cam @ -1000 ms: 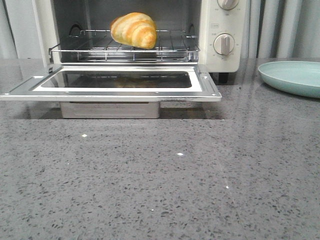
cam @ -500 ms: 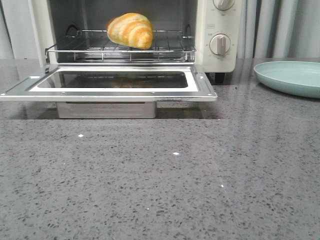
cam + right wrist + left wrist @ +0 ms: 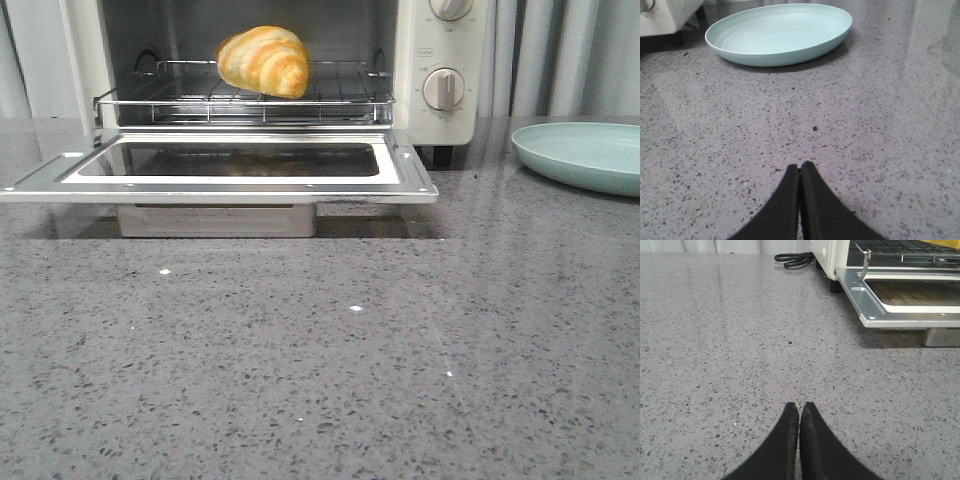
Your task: Put bread in oven
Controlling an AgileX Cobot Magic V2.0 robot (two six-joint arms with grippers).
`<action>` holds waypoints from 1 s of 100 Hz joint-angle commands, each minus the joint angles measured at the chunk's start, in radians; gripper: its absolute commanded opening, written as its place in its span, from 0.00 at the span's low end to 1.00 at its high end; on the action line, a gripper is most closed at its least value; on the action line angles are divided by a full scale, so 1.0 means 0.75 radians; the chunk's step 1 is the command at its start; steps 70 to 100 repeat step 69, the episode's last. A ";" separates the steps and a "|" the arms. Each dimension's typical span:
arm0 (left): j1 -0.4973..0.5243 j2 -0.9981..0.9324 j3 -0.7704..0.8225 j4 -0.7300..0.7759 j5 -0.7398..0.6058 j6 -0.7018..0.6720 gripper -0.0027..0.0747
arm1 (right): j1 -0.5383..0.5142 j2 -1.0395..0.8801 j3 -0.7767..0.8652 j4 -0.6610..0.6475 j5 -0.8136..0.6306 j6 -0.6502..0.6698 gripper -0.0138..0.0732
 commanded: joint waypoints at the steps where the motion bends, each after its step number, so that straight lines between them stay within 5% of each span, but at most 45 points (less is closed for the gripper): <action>1: 0.004 -0.035 0.030 -0.012 -0.108 -0.011 0.01 | -0.008 -0.027 0.033 0.003 -0.036 -0.033 0.10; 100: 0.004 -0.035 0.030 -0.012 -0.108 -0.011 0.01 | -0.008 -0.027 0.033 0.003 -0.040 -0.033 0.10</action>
